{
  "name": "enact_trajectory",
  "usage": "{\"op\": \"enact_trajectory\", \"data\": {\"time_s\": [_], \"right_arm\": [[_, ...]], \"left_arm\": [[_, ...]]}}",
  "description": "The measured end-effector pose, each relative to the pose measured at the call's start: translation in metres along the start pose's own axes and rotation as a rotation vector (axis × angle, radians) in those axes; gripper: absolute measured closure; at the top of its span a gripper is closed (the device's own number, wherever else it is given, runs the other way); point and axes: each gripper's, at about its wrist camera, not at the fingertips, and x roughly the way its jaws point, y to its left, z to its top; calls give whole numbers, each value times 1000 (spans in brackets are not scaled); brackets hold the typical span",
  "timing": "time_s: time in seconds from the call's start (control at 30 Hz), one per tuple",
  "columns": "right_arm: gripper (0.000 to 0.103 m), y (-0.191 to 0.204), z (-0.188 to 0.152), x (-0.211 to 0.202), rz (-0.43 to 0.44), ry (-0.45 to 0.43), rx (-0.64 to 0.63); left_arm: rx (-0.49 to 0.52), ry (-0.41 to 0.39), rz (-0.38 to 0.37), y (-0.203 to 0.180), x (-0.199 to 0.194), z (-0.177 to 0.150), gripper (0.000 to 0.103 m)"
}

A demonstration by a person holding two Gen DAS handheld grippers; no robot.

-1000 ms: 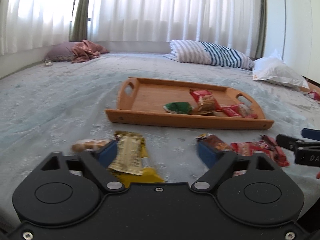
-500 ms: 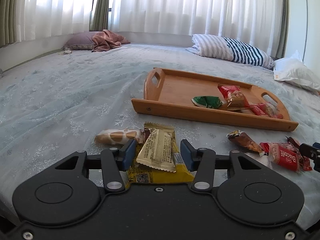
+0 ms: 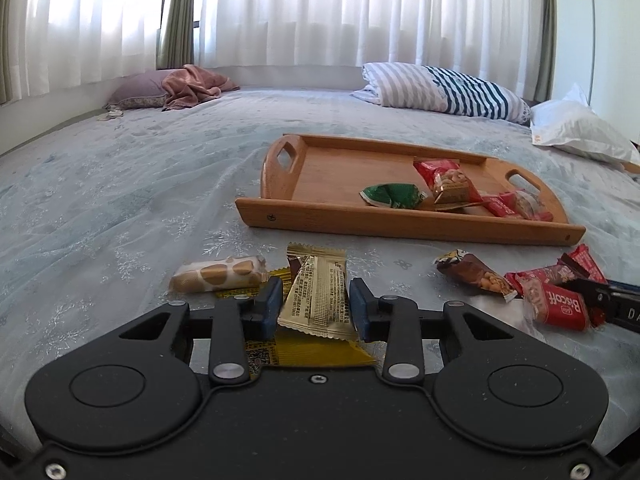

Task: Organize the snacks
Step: 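Move the left tool toward the gold bar while the right tool approaches a red wrapper, then grasp the gold bar with the left tool while the right tool grasps the red bar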

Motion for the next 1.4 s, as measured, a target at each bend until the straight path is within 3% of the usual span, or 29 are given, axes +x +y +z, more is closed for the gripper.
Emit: {"op": "enact_trajectory", "data": {"time_s": [0.43,0.57,1.4], "right_arm": [[60,6,3,-1,-51,-28,-65],[75,4,5,1,-48,-5,-52],[76,-11,36,-15,-37,-72,60]], "left_arm": [[26,8,-8,-3,4,1,69],[8,9,-21,-1,4,3,71],[-33,-29,-84,1,-12,30,72]]}}
